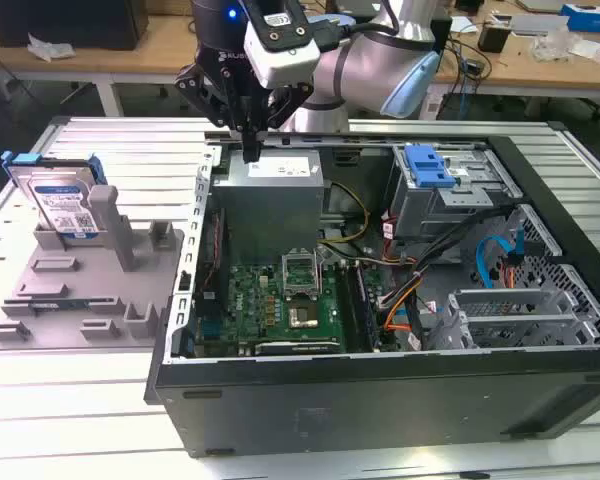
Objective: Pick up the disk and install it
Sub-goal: 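Reach for the disk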
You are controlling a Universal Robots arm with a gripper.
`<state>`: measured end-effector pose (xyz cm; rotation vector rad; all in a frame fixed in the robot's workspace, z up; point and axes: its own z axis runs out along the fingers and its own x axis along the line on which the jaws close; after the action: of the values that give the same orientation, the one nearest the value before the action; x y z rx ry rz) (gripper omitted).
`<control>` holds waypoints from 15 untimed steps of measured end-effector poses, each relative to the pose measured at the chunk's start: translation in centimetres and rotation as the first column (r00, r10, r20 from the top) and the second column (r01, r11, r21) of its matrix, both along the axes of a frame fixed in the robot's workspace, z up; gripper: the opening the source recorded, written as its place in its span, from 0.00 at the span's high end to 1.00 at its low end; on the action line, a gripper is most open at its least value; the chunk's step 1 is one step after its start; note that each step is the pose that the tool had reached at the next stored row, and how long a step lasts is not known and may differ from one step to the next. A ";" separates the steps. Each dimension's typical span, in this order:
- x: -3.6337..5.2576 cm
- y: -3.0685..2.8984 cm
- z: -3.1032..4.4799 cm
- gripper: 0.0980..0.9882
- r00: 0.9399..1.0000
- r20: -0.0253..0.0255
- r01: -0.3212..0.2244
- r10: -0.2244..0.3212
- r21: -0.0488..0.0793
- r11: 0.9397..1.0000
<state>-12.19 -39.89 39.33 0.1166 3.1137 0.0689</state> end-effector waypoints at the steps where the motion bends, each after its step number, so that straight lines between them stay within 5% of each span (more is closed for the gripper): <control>1: 0.00 0.00 0.00 0.99 1.000 0.000 0.000 0.000 0.000 1.000; 10: -0.08 0.02 0.00 0.99 1.000 0.000 0.000 0.000 0.000 1.000; 15: -1.76 0.88 -0.01 0.99 1.000 0.000 0.000 0.000 0.000 1.000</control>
<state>-13.95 -39.01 39.32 0.1167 3.1137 0.0688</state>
